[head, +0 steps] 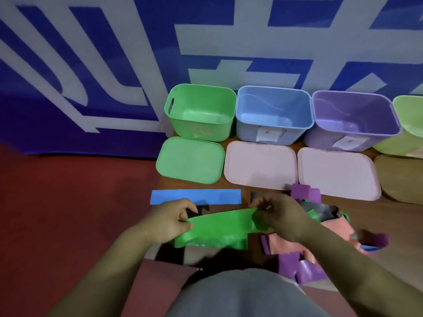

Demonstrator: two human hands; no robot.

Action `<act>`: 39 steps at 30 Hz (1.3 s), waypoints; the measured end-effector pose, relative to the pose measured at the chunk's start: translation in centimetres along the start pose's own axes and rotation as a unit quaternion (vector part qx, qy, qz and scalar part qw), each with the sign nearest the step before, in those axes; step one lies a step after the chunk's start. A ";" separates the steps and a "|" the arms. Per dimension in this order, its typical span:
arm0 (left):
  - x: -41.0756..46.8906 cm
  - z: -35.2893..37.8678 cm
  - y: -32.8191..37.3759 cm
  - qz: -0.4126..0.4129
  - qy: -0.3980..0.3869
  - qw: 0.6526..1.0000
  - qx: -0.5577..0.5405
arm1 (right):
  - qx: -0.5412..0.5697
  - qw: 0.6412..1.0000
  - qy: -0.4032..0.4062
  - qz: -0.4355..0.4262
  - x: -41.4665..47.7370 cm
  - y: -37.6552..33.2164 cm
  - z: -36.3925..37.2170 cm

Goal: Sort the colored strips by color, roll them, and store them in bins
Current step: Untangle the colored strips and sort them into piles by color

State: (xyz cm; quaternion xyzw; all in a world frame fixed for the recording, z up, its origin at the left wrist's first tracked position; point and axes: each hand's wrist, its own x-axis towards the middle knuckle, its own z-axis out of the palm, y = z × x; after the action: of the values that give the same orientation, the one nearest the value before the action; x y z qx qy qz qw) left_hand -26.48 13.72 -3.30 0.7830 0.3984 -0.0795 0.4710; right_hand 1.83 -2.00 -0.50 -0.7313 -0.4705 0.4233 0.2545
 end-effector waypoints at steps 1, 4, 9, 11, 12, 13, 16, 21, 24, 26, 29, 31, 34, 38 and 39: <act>-0.5 0.0 -1.3 -0.007 0.001 1.000 0.000 | -0.003 1.000 -0.004 0.014 0.2 0.3 1.4; -1.5 0.0 -4.2 -0.038 -0.004 0.999 0.006 | -0.034 0.999 -0.015 0.031 0.6 0.8 5.4; -1.5 0.3 -6.1 -0.065 -0.010 0.996 0.063 | -0.089 0.993 -0.043 0.057 0.6 0.8 9.6; -1.3 0.7 -5.8 -0.061 -0.018 0.992 0.106 | -0.106 0.992 -0.031 0.069 0.6 1.1 10.4; -1.1 0.9 -5.6 -0.053 -0.025 0.990 0.129 | -0.113 0.990 -0.032 0.083 0.4 1.3 10.6; -1.0 1.1 -5.3 -0.042 -0.031 0.988 0.147 | -0.125 0.987 -0.035 0.091 0.3 1.6 10.5; -0.5 1.6 -4.6 -0.022 -0.028 0.985 0.169 | -0.156 0.983 -0.022 0.093 -0.1 1.7 9.8; 0.7 3.2 -3.0 0.006 -0.028 0.987 0.159 | -0.174 0.981 0.028 0.079 -1.5 2.0 7.7; 1.8 4.4 -1.2 0.024 -0.042 0.988 0.150 | -0.178 0.979 0.056 0.085 -2.6 2.9 5.9; 2.5 5.2 0.2 0.035 -0.045 0.989 0.138 | -0.184 0.975 0.067 0.100 -3.2 3.9 4.6; 3.7 6.8 2.6 0.053 -0.046 0.990 0.120 | -0.199 0.970 0.085 0.114 -4.2 5.5 2.6; 4.5 8.0 4.4 0.059 -0.044 0.991 0.114 | -0.207 0.966 0.096 0.121 -5.0 6.5 1.1; 6.0 10.2 7.2 0.063 -0.047 0.992 0.097 | -0.203 0.965 0.102 0.132 -5.9 8.1 -1.4; 7.9 13.1 11.0 0.054 -0.059 0.994 0.079 | -0.215 0.962 0.122 0.117 -6.6 10.2 -4.4; 8.3 13.8 11.9 0.053 -0.058 0.994 0.073 | -0.212 0.963 0.120 0.114 -6.5 10.7 -5.0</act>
State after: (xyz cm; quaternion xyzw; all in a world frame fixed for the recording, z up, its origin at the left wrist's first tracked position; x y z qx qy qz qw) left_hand -9.10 4.37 -6.93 0.8294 0.3216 -0.1285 0.4384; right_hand 9.90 -12.36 -3.71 -0.8626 -0.4293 0.2489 0.0987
